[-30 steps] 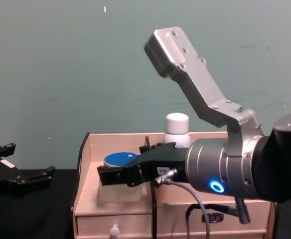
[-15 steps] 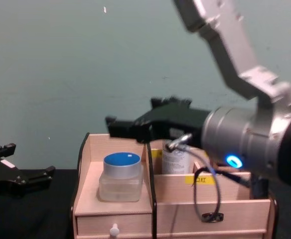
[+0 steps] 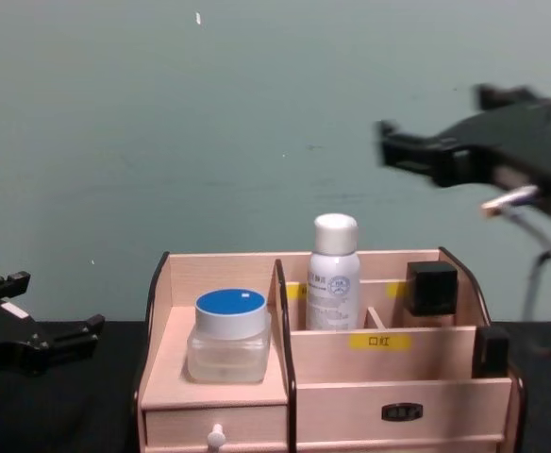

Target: Pick up the facial cleanser and watermelon frost from the table and place them into the tiered storage box.

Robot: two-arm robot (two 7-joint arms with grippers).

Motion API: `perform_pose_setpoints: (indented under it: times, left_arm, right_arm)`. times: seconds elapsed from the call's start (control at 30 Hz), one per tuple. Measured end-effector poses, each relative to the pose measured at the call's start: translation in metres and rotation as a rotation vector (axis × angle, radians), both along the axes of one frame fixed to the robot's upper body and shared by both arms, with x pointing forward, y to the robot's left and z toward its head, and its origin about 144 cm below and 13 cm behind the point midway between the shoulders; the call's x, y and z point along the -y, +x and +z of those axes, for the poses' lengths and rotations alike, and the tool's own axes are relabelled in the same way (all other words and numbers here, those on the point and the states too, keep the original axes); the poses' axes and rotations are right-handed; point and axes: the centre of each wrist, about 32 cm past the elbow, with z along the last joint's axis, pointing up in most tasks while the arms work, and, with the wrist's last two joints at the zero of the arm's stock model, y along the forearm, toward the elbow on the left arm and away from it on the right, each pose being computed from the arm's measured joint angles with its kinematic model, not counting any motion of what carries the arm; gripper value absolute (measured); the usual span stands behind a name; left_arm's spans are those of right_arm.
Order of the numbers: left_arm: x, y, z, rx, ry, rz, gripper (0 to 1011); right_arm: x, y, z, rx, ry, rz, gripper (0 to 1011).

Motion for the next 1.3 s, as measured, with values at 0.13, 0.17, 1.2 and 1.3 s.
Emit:
perform_pose_setpoints:
  times: [0.13,0.17,1.2,1.3]
  left_arm:
    - [0.0,0.0,0.0,0.0,0.0,0.0,1001]
    - [0.0,0.0,0.0,0.0,0.0,0.0,1001]
    - [0.0,0.0,0.0,0.0,0.0,0.0,1001]
    - [0.0,0.0,0.0,0.0,0.0,0.0,1001]
  right_arm:
    - [0.018,-0.001,-0.002,0.006,0.008,-0.084,1002]
    - [0.023,-0.002,-0.003,0.006,0.009,-0.099,1002]
    - [0.062,-0.004,-0.055,-0.133,-0.058,-0.211,1002]
    - [0.061,-0.004,-0.055,-0.132,-0.057,-0.211,1002]
